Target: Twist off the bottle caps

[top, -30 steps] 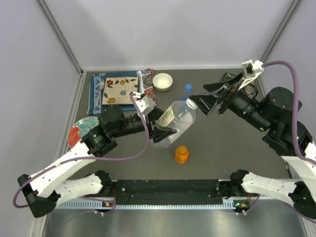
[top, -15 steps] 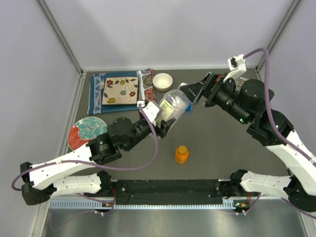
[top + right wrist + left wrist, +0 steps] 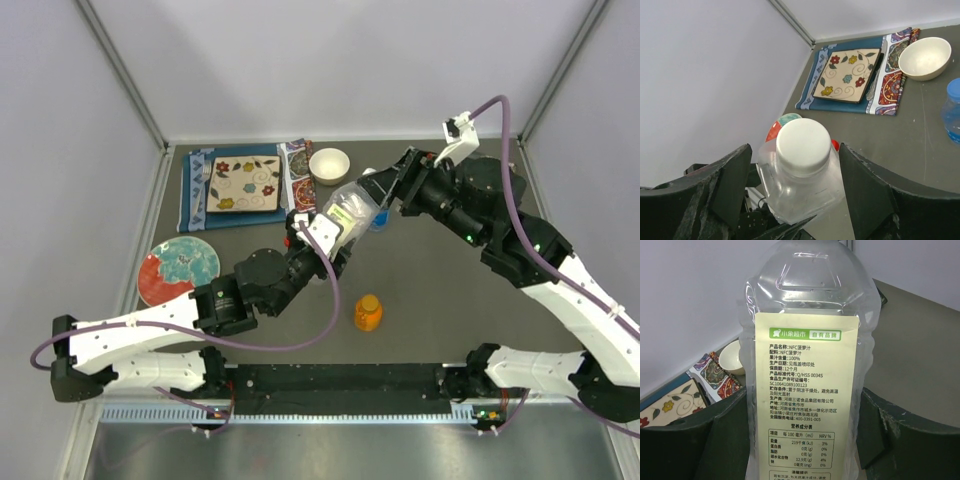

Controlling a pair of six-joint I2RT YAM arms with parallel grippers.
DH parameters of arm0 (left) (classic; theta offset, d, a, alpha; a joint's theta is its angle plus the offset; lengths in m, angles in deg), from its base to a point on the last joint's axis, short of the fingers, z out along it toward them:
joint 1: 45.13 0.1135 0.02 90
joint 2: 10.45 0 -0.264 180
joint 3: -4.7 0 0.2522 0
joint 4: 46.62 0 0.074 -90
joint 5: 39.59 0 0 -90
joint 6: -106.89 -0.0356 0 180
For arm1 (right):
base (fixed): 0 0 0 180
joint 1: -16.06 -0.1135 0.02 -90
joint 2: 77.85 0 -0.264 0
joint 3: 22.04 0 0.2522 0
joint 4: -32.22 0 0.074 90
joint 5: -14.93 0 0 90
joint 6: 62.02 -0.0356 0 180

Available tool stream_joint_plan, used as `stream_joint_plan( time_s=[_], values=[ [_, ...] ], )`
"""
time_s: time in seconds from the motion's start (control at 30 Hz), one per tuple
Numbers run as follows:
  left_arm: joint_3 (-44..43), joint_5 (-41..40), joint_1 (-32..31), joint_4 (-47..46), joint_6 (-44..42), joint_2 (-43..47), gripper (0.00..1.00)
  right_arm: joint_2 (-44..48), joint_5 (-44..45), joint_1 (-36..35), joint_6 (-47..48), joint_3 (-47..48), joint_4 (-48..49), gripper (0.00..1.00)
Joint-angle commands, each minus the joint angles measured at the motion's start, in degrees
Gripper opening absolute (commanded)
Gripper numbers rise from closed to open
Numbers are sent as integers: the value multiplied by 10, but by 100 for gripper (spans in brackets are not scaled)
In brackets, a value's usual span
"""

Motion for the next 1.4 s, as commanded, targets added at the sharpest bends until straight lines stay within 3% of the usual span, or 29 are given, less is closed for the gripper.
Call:
stream_joint_plan(
  time_s=[0.0,0.4,0.5,0.6,0.7,0.77,0.87,1.1,1.33,1.37],
  values=[
    [3,-23,-8,-50,-11,5,11,-2,14,-3,-2,-3,21,71],
    [11,-28,-16,-50,-10,9,11,-5,29,-3,-2,-12,43,66],
    [12,-28,-16,-51,-9,10,12,-11,22,-3,1,-10,46,56],
    [13,-29,-17,-51,-10,11,11,-14,15,-3,2,-16,46,28],
    [14,-30,-17,-50,-9,15,12,-9,14,-3,6,-26,46,8],
    [18,-28,-17,-57,-9,19,14,-5,7,-3,16,-32,46,0],
    [14,15,-16,-44,-3,29,19,-1,-28,-3,58,-35,42,0],
    [-34,207,5,43,35,39,20,20,-127,-3,180,-15,3,0],
    [-43,457,75,53,116,59,20,56,-213,-3,255,-10,-15,0],
    [-42,532,100,49,127,59,20,62,-220,-3,269,-11,-17,0]
  ],
)
